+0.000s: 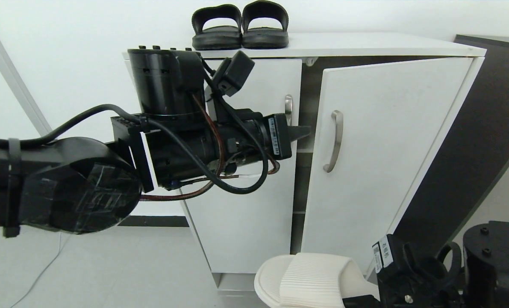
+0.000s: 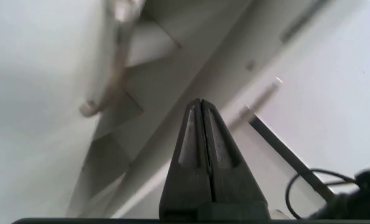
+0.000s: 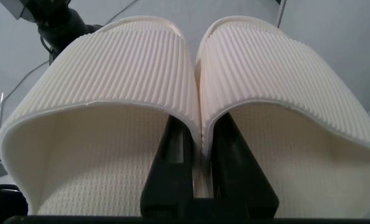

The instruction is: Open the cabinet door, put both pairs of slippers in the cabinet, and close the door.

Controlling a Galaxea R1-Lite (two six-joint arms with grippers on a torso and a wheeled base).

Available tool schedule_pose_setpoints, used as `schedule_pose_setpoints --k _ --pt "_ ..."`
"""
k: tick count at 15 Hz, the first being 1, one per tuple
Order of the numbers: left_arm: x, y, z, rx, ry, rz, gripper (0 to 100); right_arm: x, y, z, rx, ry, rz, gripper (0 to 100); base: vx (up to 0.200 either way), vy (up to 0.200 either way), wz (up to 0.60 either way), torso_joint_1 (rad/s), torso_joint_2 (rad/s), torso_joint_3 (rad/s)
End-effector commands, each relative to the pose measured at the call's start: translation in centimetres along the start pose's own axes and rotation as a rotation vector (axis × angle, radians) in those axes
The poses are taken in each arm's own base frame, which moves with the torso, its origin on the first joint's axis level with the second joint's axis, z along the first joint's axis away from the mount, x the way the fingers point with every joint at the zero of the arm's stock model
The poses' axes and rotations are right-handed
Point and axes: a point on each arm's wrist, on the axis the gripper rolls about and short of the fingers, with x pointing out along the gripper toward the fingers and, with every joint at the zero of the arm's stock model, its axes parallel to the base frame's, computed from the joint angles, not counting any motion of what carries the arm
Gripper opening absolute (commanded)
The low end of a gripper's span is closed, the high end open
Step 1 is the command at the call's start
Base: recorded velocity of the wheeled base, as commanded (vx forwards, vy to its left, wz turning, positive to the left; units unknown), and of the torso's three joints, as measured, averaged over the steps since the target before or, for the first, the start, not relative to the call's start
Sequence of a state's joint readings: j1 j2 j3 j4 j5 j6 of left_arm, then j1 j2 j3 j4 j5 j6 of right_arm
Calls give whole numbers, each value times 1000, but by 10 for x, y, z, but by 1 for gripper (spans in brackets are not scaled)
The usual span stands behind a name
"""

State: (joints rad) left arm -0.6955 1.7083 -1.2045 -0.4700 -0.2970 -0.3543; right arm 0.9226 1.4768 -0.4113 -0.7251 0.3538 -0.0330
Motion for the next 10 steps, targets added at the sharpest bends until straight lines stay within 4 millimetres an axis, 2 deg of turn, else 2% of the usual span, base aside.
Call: schedule_pose_setpoints --k 1,4,10 --pt "3 11 2 -3 -10 26 0 1 1 0 -1 2 4 0 0 0 0 0 0 0" --pt "21 18 1 -4 -20 22 0 1 2 -3 -28 14 9 0 0 0 0 0 0 0" --pt "41 23 2 -14 -25 8 0 5 2 -7 -30 33 13 0 0 0 0 0 0 0"
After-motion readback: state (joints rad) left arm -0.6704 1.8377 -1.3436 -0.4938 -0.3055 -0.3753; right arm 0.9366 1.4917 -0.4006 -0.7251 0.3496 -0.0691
